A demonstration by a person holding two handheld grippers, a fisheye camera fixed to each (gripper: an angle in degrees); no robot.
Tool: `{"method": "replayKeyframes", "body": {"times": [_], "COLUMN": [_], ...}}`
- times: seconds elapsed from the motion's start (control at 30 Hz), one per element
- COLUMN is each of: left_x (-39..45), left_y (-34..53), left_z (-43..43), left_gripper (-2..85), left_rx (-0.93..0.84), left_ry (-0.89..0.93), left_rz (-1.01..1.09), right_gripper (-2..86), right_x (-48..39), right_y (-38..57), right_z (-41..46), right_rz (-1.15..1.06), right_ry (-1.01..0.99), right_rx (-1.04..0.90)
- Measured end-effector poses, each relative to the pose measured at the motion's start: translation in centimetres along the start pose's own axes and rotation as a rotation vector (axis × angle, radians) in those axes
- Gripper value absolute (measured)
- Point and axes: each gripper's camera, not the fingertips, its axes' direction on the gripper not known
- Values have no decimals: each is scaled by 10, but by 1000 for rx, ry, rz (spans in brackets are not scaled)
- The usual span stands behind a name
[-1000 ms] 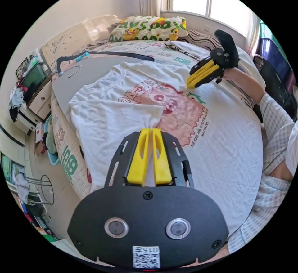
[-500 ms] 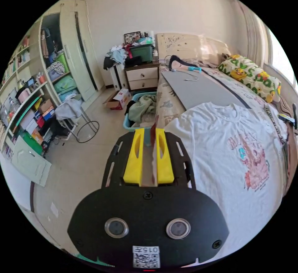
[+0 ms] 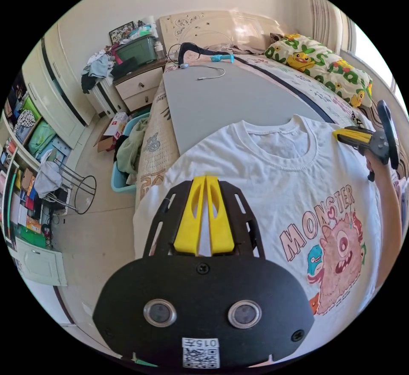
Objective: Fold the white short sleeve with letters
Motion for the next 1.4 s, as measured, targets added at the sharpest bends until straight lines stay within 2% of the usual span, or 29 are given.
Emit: {"method": "replayKeyframes", "body": {"times": [0.1, 0.2, 0.23, 0.33, 0.43, 0.5, 0.6, 0.77, 0.87, 0.93, 1.03, 1.23, 1.33, 1.4], "left_x": [-5, -15, -18, -35, -49, -61, -68, -71, -78, -77, -77, -91, -98, -99], "left_y": [-1, 6, 9, 46, 121, 203, 317, 480, 550, 577, 603, 623, 626, 624], "left_z": [-4, -25, -34, -90, -156, -209, -256, -293, -310, -315, -311, -302, -306, -311], "left_gripper": [-7, -4, -2, 9, 25, 41, 59, 76, 86, 93, 109, 108, 83, 16], "left_rx": [3, 26, 45, 132, 176, 233, 271, 272, 351, 396, 421, 472, 476, 449], "left_ry": [-5, -23, -25, 17, 160, 321, 459, 457, 487, 481, 467, 581, 601, 645], "left_rz": [-17, -24, -17, 48, 100, 89, 68, -37, -123, -151, -220, -295, -309, -266], "right_gripper": [-8, -8, -9, -9, -5, 5, 49, 90, 107, 107, 108, 101, 86, 59], "right_x": [-7, 13, 31, 66, 87, 97, 114, 149, 160, 162, 158, 173, 179, 180], "right_y": [-2, 20, 36, 101, 206, 275, 391, 558, 626, 653, 673, 694, 699, 701], "right_z": [9, -11, -26, -70, -116, -135, -148, -131, -117, -109, -90, -67, -60, -57], "right_rz": [-55, 62, 106, 46, -53, -85, -88, 87, 244, 278, 277, 305, 284, 235], "right_ry": [93, 165, 77, -226, -389, -475, -598, -727, -742, -780, -794, -855, -870, -903], "right_rx": [-7, 157, 219, 334, 400, 393, 344, 322, 428, 474, 442, 452, 432, 423]}}
